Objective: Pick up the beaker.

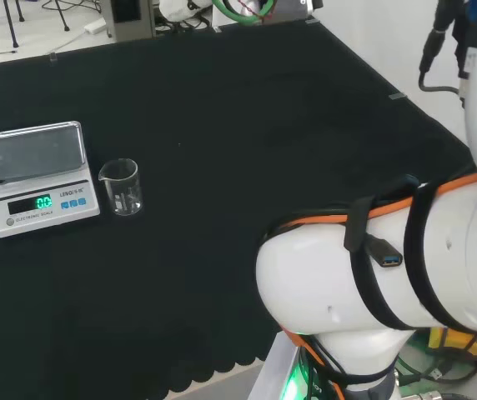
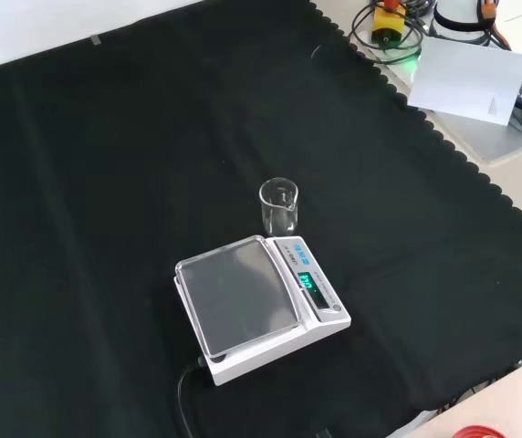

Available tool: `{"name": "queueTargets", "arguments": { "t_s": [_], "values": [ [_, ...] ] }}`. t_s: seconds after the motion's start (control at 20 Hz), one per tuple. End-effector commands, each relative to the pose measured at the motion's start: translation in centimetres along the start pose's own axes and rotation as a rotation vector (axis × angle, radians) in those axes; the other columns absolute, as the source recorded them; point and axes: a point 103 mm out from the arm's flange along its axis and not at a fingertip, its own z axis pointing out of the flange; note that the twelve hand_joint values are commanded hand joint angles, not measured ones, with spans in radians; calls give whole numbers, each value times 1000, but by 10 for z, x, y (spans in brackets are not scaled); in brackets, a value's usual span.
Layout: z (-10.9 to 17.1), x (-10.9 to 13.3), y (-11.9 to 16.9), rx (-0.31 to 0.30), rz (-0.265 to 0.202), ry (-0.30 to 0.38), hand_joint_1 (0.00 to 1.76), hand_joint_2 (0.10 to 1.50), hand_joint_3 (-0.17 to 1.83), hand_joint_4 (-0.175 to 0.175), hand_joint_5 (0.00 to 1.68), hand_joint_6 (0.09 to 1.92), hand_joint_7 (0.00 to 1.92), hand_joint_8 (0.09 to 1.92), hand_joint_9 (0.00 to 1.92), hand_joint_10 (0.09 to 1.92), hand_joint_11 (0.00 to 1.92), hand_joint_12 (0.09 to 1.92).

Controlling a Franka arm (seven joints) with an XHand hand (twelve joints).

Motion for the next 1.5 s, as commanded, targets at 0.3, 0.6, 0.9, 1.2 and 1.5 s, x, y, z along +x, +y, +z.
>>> {"name": "queueTargets", "arguments": {
  "t_s": [0.3, 0.6, 0.9, 1.2, 1.5],
  "values": [
    [138, 25, 96, 131, -73, 27, 589, 651, 215, -1, 246, 87, 235, 717, 353, 820, 0, 1509],
    [167, 43, 108, 183, -118, 42, 593, 650, 206, 7, 217, 87, 212, 714, 335, 817, 0, 1504],
    [187, 72, 107, 240, -210, 73, 584, 650, 184, 20, 198, 87, 187, 719, 305, 831, 0, 1477],
    [210, 100, 101, 296, -283, 52, 574, 647, 168, 28, 188, 87, 172, 720, 280, 840, 0, 1464],
    [241, 92, 115, 375, -257, 30, 571, 647, 163, 32, 187, 87, 170, 720, 272, 841, 0, 1460]
  ]
}}
